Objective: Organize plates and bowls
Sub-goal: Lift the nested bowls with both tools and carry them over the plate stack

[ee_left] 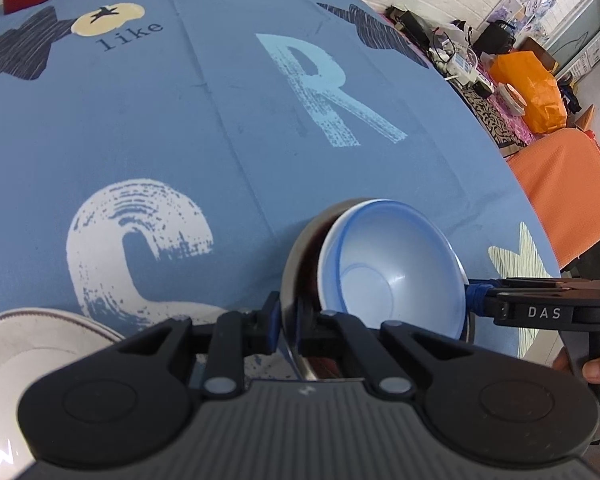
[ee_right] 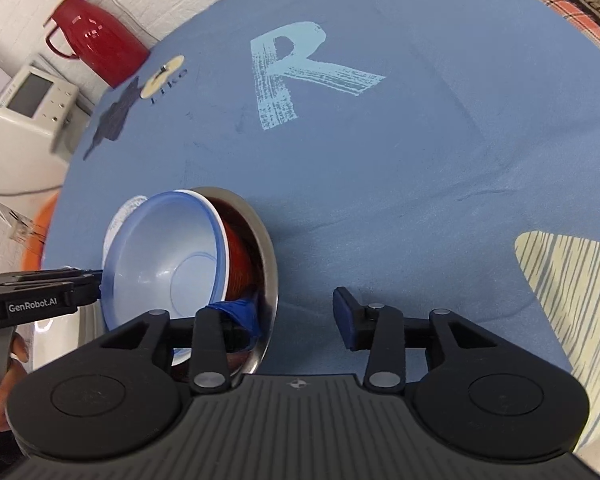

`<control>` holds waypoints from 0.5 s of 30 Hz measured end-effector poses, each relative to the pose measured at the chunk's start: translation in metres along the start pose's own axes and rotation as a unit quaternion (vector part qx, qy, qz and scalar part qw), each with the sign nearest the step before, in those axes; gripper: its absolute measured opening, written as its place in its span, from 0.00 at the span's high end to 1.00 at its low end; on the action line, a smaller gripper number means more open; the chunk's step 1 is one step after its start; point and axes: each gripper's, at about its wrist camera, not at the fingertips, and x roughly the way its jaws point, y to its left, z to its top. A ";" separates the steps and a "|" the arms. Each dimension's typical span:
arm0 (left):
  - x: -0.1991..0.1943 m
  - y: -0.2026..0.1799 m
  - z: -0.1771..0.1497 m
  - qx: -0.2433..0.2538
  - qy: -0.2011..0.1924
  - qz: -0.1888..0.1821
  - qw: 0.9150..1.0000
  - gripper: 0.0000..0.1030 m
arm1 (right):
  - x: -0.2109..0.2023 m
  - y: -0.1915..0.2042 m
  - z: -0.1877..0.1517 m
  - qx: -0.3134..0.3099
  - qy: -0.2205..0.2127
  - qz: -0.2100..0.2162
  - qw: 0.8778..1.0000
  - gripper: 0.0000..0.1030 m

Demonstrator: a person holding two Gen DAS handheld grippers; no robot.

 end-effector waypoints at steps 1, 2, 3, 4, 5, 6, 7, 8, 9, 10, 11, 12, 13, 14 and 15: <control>0.000 0.000 -0.001 0.001 -0.002 0.001 1.000 1.00 | 0.000 0.001 0.000 -0.005 -0.002 0.000 1.000 0.84; -0.001 0.000 -0.001 0.002 -0.002 0.003 1.000 1.00 | 0.000 0.001 -0.001 -0.006 -0.006 0.009 1.000 0.93; -0.001 0.000 -0.002 0.001 -0.004 0.002 1.000 1.00 | -0.001 0.001 -0.002 -0.005 -0.012 0.018 1.000 0.98; -0.002 0.001 -0.002 -0.003 -0.006 -0.001 1.000 1.00 | -0.001 0.001 -0.003 -0.002 -0.014 0.026 1.000 1.00; -0.002 0.003 -0.002 -0.010 -0.007 -0.006 1.000 1.00 | -0.001 0.002 -0.004 0.004 -0.015 0.033 0.999 1.00; -0.003 0.006 -0.002 -0.018 -0.006 -0.013 1.000 1.00 | -0.001 0.000 -0.004 0.014 -0.015 0.038 0.999 1.00; -0.002 0.008 -0.001 -0.028 -0.003 -0.019 0.999 1.00 | -0.002 -0.003 -0.003 0.030 -0.014 0.046 0.998 1.00; -0.002 0.010 0.001 -0.032 0.000 -0.021 0.999 1.00 | -0.002 -0.005 -0.002 0.042 -0.014 0.054 0.998 1.00; -0.002 0.011 0.002 -0.033 0.002 -0.025 0.999 1.00 | -0.003 -0.006 0.000 0.052 -0.014 0.057 0.997 1.00; -0.002 0.011 0.002 -0.034 0.002 -0.029 0.999 1.00 | -0.005 -0.006 0.001 0.061 -0.016 0.058 0.996 1.00; -0.004 0.010 0.003 -0.033 0.002 -0.029 0.999 1.00 | -0.007 -0.004 0.002 0.060 -0.017 0.057 0.996 1.00; -0.006 0.008 0.004 -0.030 -0.001 -0.026 0.999 1.00 | -0.009 -0.002 0.004 0.056 -0.016 0.056 0.997 1.00; -0.008 0.006 0.005 -0.027 -0.006 -0.024 0.999 1.00 | -0.010 -0.001 0.005 0.059 -0.017 0.057 0.996 1.00; -0.010 0.004 0.007 -0.025 -0.009 -0.020 0.999 1.00 | -0.011 0.000 0.006 0.063 -0.016 0.058 0.996 1.00; -0.013 0.003 0.009 -0.024 -0.012 -0.016 1.000 1.00 | -0.011 0.001 0.008 0.062 -0.016 0.059 0.996 1.00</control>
